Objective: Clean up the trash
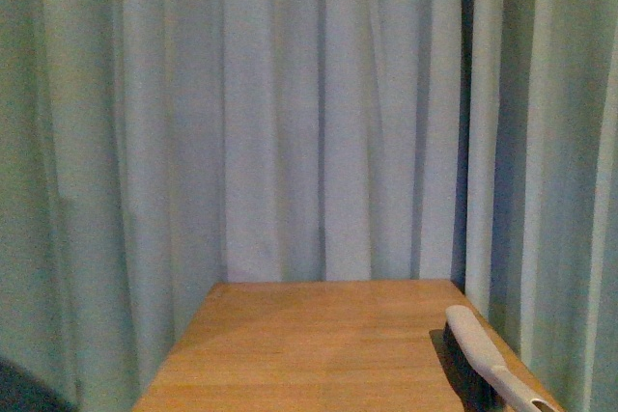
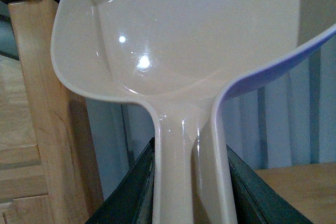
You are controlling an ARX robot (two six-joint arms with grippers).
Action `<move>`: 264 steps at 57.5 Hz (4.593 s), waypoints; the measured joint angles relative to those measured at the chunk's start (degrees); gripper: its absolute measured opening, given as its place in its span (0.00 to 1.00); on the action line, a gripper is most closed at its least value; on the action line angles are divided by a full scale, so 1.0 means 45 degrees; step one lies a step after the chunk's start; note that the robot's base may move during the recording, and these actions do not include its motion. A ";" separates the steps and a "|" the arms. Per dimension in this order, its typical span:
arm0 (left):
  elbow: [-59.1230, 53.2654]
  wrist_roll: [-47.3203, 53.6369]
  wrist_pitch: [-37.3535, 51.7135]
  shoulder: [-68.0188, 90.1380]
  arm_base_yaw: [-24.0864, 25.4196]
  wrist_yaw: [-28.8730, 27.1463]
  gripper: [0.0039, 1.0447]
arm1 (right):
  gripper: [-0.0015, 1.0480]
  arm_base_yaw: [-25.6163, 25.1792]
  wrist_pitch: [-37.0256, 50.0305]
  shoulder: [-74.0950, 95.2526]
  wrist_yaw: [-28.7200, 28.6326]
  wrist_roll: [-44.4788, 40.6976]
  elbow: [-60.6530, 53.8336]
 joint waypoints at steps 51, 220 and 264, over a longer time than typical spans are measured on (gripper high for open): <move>0.0000 -0.0068 0.0000 0.0000 0.0005 0.0015 0.27 | 0.93 0.1651 -0.5906 1.4328 -0.2234 0.6275 1.1536; -0.0024 -0.0078 0.0044 -0.0044 0.0005 0.0000 0.27 | 0.20 0.3128 0.0121 -0.1302 0.2715 0.2215 0.2317; -0.0034 -0.0087 0.0058 -0.0015 0.0015 -0.0015 0.27 | 0.20 0.3152 0.0102 -0.1214 0.2735 0.2210 0.2288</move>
